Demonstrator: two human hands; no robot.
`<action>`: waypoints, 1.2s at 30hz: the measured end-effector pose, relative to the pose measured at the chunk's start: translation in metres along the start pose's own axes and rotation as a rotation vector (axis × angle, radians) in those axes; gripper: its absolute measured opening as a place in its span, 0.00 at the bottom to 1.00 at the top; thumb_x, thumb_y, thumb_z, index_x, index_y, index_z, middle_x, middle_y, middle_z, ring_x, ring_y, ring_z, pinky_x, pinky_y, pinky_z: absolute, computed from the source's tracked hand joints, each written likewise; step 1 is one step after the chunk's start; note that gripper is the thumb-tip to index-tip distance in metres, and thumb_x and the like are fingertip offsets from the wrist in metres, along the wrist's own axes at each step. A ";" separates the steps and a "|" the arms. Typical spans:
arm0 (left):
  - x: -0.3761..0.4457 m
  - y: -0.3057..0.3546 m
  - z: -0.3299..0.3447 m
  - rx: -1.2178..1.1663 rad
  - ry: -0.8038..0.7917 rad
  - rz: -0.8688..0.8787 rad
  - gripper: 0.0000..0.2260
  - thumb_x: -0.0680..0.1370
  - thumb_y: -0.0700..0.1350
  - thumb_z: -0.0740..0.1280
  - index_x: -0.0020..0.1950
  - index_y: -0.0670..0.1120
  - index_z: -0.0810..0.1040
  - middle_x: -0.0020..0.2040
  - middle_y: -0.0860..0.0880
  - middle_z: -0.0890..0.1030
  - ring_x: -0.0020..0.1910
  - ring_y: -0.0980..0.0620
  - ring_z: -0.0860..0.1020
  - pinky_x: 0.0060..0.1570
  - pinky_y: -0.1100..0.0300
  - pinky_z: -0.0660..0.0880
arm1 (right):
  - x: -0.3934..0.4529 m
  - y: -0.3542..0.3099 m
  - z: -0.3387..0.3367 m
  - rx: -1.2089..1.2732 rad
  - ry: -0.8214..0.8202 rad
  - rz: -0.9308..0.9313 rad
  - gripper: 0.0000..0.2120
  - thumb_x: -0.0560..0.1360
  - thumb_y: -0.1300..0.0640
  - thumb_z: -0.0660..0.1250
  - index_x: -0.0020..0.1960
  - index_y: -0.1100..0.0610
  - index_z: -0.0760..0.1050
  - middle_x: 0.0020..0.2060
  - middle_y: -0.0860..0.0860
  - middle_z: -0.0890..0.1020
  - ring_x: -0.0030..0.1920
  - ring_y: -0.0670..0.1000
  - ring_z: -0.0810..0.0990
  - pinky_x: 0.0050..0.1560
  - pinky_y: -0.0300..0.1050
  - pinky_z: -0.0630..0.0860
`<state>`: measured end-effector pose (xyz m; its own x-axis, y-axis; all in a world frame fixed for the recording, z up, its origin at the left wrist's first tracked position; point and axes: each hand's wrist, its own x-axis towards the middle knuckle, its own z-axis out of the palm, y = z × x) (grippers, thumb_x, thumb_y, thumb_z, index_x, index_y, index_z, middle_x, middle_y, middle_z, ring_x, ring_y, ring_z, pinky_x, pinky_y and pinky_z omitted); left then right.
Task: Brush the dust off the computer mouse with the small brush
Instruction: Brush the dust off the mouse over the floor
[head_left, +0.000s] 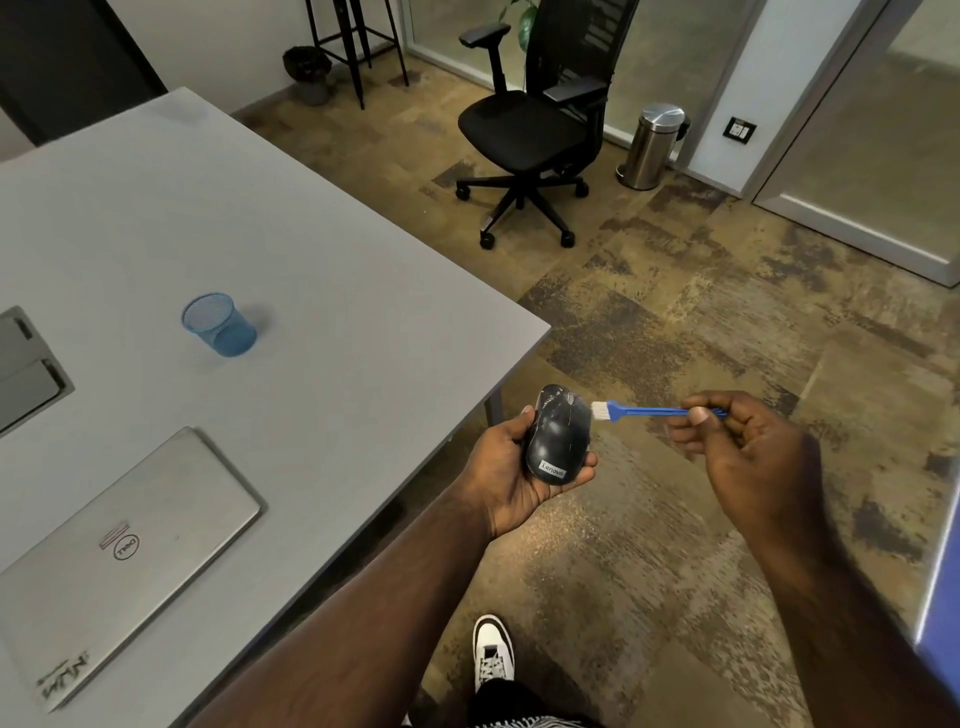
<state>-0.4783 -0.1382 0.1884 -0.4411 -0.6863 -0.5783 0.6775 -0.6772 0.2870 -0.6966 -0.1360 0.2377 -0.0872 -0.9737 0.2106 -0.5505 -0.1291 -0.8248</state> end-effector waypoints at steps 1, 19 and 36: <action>0.000 0.000 -0.001 0.010 0.008 0.001 0.26 0.82 0.55 0.51 0.70 0.37 0.68 0.51 0.33 0.81 0.45 0.39 0.81 0.44 0.49 0.82 | 0.000 0.000 -0.001 0.028 -0.017 -0.015 0.12 0.79 0.59 0.66 0.48 0.40 0.79 0.41 0.38 0.86 0.39 0.42 0.87 0.41 0.42 0.84; 0.004 -0.006 0.005 0.169 0.111 0.058 0.19 0.83 0.52 0.54 0.67 0.43 0.72 0.56 0.37 0.78 0.46 0.42 0.80 0.42 0.50 0.81 | 0.020 -0.015 0.020 -0.048 0.036 0.078 0.07 0.80 0.60 0.66 0.53 0.54 0.81 0.36 0.43 0.85 0.37 0.39 0.85 0.41 0.43 0.84; 0.008 -0.004 -0.001 0.182 0.093 0.043 0.18 0.83 0.52 0.53 0.66 0.44 0.73 0.53 0.38 0.80 0.45 0.42 0.81 0.44 0.50 0.79 | 0.021 -0.012 0.022 0.012 -0.063 0.064 0.09 0.79 0.61 0.66 0.49 0.48 0.80 0.34 0.44 0.86 0.36 0.41 0.86 0.39 0.40 0.83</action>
<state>-0.4840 -0.1413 0.1819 -0.3519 -0.6942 -0.6279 0.5734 -0.6901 0.4416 -0.6735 -0.1591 0.2399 -0.0690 -0.9899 0.1240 -0.5354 -0.0681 -0.8419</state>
